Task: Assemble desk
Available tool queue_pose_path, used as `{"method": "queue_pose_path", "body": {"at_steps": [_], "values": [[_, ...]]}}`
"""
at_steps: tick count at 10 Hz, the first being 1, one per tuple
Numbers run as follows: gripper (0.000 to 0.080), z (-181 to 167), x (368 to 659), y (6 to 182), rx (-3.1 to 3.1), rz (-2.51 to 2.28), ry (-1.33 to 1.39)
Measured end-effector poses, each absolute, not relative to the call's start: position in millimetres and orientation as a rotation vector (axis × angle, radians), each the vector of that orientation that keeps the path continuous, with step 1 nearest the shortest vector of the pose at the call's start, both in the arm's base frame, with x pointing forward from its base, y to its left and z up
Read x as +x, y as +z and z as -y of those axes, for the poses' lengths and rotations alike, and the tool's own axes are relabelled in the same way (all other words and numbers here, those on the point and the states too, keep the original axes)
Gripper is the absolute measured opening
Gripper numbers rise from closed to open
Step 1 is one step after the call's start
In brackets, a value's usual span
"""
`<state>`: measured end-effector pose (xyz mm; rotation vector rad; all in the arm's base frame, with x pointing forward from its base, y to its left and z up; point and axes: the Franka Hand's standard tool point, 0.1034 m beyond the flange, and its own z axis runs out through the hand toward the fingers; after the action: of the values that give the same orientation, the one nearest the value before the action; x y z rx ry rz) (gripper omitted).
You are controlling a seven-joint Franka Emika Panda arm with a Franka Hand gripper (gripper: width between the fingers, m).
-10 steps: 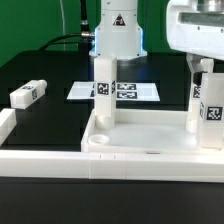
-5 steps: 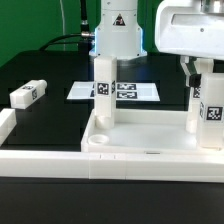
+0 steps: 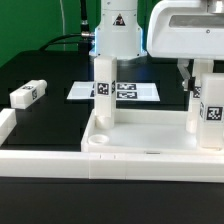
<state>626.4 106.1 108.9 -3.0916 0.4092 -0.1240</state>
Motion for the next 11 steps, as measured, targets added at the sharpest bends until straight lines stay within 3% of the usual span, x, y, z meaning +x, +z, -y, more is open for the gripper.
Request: {"method": "queue_pose_path", "body": {"at_steps": [4,6,7,8,11], "values": [[0.0648,-99.3,627.8,109.2,-3.135,-0.021,-0.13],[0.0387,-98.9,627.8,109.1,-3.135,-0.018,-0.129],[0.0387,-99.0,627.8,109.1,-3.135,-0.018,-0.129],[0.0288,-99.0,627.8,109.1,-3.135,-0.022,-0.129],[0.0288,-98.4,627.8,108.9,-3.119,-0.224,-0.128]]}}
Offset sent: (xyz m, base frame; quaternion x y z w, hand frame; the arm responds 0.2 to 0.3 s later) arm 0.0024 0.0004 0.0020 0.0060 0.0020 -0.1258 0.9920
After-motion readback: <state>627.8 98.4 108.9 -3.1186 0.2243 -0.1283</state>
